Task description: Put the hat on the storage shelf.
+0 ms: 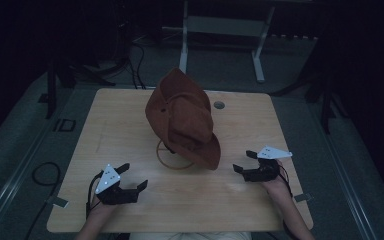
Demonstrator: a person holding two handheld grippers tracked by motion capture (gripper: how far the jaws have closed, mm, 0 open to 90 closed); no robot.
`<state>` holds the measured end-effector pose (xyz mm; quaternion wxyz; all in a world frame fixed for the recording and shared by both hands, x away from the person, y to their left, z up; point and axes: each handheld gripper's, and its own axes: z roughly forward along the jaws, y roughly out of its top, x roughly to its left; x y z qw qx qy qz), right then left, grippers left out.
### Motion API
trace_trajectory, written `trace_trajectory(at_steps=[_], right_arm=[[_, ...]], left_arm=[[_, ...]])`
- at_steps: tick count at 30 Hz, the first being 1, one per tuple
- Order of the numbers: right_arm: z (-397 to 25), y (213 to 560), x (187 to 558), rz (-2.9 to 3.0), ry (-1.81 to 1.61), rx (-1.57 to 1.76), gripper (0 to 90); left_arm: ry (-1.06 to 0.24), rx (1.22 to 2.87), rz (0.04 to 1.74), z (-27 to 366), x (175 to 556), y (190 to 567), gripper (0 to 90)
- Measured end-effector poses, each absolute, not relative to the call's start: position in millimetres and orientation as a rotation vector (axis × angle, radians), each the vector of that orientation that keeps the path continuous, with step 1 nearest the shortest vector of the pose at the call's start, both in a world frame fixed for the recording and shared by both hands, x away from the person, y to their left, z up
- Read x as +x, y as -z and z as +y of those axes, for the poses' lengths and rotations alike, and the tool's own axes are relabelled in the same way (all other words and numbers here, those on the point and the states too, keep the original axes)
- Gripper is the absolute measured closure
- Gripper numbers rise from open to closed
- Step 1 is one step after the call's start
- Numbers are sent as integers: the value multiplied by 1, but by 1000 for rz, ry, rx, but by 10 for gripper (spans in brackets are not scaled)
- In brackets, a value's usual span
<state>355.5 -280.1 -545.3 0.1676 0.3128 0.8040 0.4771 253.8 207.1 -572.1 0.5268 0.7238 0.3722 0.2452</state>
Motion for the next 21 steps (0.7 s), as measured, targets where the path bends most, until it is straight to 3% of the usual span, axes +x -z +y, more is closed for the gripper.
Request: trace_trajectory(at_steps=[21], right_arm=[[-279,566,327,2350,-1254,680,144]], left_arm=[[-589,1731,893,206,253,573,95]])
